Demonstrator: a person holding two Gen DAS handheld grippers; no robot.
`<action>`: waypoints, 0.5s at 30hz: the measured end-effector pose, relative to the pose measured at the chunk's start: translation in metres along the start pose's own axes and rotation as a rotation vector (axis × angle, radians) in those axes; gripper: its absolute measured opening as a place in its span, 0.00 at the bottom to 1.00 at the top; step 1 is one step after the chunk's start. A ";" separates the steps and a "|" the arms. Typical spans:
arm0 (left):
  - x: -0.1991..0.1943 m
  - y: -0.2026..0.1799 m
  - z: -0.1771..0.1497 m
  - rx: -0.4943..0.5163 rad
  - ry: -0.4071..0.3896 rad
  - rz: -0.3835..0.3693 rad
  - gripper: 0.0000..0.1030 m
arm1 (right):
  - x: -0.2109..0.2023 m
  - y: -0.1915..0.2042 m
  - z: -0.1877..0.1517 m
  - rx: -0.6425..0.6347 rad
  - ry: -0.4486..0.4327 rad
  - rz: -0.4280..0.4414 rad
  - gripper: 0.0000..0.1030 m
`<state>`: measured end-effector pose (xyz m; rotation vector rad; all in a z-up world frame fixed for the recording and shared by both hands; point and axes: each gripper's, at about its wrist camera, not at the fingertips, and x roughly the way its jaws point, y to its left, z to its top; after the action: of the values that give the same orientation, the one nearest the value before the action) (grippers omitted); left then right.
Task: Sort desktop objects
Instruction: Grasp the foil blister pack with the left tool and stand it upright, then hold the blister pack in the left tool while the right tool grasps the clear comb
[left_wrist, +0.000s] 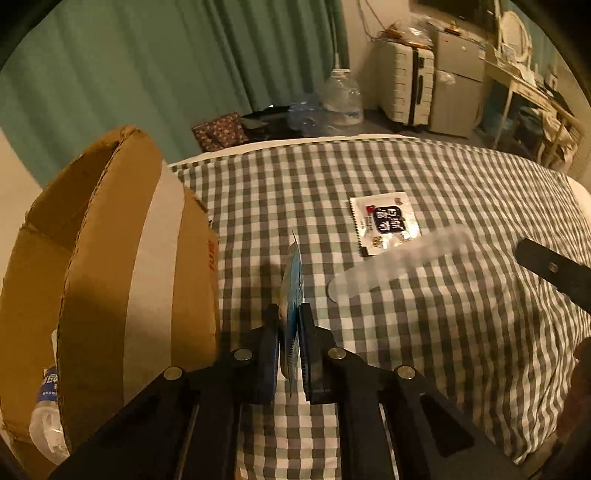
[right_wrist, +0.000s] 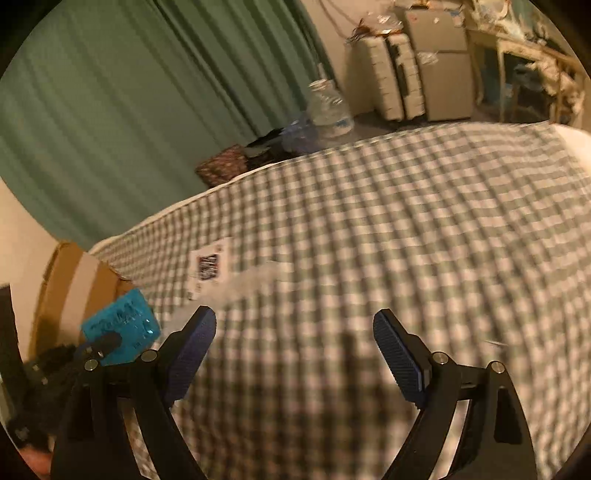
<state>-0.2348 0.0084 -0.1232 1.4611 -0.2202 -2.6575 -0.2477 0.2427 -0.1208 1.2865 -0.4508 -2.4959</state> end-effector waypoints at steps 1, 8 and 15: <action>0.001 -0.002 0.000 -0.002 -0.008 0.005 0.09 | 0.007 0.003 0.002 0.002 0.007 0.008 0.85; 0.011 -0.005 0.001 0.015 -0.031 0.000 0.08 | 0.073 0.010 0.020 0.067 0.076 0.058 0.57; 0.012 0.002 -0.001 -0.019 -0.038 -0.017 0.08 | 0.054 0.032 0.007 -0.018 0.084 0.172 0.18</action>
<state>-0.2406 0.0046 -0.1333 1.4148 -0.1860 -2.6944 -0.2801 0.1934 -0.1431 1.2822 -0.4958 -2.2908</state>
